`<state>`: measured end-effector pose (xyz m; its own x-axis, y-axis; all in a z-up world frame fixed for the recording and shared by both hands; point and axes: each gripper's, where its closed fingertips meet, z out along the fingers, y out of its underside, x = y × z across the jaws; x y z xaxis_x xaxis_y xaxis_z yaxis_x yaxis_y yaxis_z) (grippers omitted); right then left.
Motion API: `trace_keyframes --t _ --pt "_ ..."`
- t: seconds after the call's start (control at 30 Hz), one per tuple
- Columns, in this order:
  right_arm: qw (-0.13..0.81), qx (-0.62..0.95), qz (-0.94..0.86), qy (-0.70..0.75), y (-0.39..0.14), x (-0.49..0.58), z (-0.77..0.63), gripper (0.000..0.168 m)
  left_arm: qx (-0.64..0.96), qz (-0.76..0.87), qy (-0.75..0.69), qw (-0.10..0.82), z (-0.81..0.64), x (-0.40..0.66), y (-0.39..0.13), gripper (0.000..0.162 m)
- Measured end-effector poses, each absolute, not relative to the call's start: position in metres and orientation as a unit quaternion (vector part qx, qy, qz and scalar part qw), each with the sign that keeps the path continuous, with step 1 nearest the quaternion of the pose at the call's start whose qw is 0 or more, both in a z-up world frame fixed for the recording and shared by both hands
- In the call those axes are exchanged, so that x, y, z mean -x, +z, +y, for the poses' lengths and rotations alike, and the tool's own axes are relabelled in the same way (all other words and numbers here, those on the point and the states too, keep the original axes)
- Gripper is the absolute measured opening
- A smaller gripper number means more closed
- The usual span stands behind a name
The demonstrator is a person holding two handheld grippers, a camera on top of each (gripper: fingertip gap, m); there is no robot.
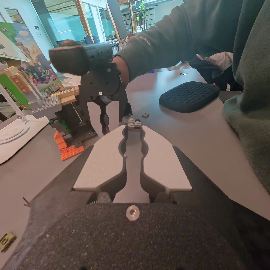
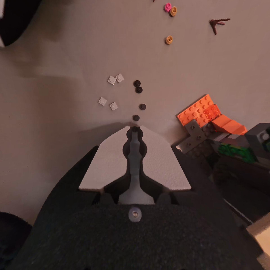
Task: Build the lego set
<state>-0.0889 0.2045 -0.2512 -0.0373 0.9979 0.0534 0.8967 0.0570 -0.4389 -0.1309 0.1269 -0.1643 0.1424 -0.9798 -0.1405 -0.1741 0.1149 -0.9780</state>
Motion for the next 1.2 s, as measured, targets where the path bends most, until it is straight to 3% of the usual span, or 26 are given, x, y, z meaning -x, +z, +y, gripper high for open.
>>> trace_keyframes --t 0.4,0.63,0.83,1.2 --pt "0.236 0.654 -0.701 0.16 -0.19 0.081 0.181 0.007 0.543 0.518 -0.389 0.534 0.126 0.122 -0.149 0.016" --pt "0.31 0.589 -0.73 0.156 -0.127 0.087 0.171 0.007 0.511 0.534 -0.417 0.53 0.111 0.089 -0.124 0.016" --pt "0.318 0.559 -0.75 0.152 -0.079 0.085 0.154 0.007 0.505 0.547 -0.407 0.529 0.115 0.06 -0.12 0.016" --pt "0.284 0.558 -0.76 0.174 -0.094 0.093 0.12 0.007 0.549 0.515 -0.365 0.547 0.131 0.073 -0.147 0.016"
